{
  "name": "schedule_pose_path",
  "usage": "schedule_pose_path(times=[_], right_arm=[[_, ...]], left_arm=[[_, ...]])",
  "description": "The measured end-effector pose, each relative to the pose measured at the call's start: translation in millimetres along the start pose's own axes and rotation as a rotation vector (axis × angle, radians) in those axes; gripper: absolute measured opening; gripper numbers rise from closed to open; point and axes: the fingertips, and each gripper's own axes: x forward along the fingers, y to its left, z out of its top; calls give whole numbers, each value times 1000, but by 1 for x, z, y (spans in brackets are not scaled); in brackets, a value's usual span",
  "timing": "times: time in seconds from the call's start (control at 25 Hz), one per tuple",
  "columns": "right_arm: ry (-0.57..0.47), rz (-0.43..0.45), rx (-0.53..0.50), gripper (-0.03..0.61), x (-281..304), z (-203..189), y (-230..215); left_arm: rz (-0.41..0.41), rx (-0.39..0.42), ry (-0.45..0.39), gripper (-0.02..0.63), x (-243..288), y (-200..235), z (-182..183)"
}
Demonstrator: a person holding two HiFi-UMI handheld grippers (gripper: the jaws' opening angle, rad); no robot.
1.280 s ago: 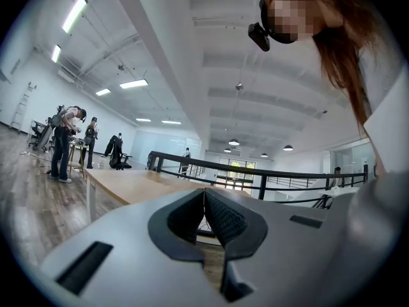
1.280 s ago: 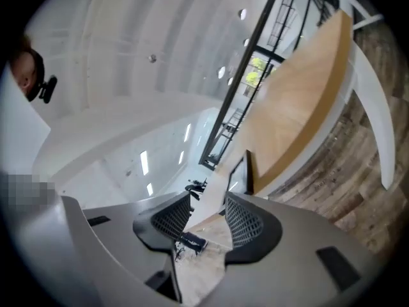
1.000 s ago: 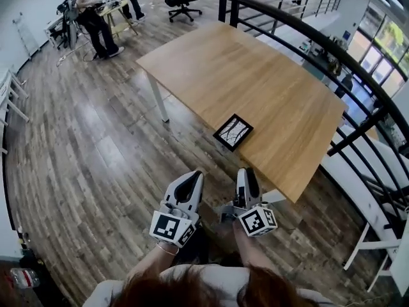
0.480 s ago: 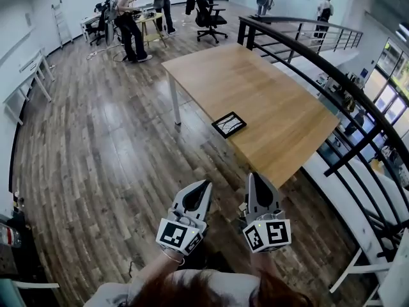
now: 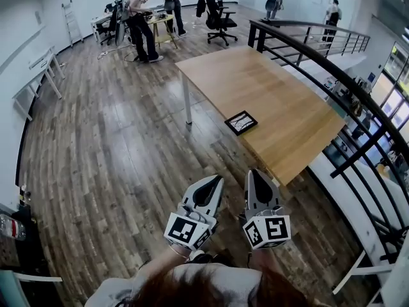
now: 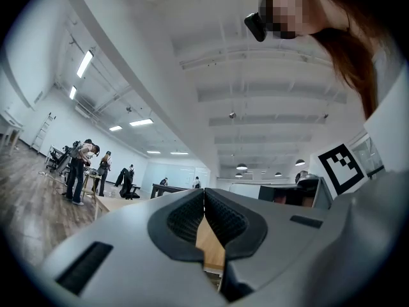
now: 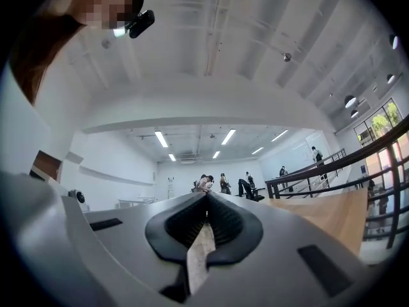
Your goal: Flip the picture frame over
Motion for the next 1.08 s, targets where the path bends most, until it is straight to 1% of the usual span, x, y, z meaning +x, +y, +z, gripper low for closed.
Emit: schedule_pose_path(times=[0.12, 0.36, 0.48, 0.84, 0.96, 1.08], right_arm=[[-32, 12, -6, 17, -4, 3, 7], [-22, 28, 4, 17, -16, -2, 17], [-24, 19, 8, 17, -19, -1, 20], [-26, 21, -21, 17, -29, -1, 24], [-24, 19, -28, 17, -30, -1, 23], [-20, 21, -26, 17, -30, -1, 24]], left_arm=[[0, -8, 16, 9, -6, 0, -1], [-6, -7, -2, 9, -19, -8, 4], [-7, -5, -4, 8, -22, -11, 3], [-9, -12, -20, 9, -27, -19, 8], [-16, -6, -8, 9, -26, -22, 5], [-20, -8, -25, 8, -24, -24, 9]])
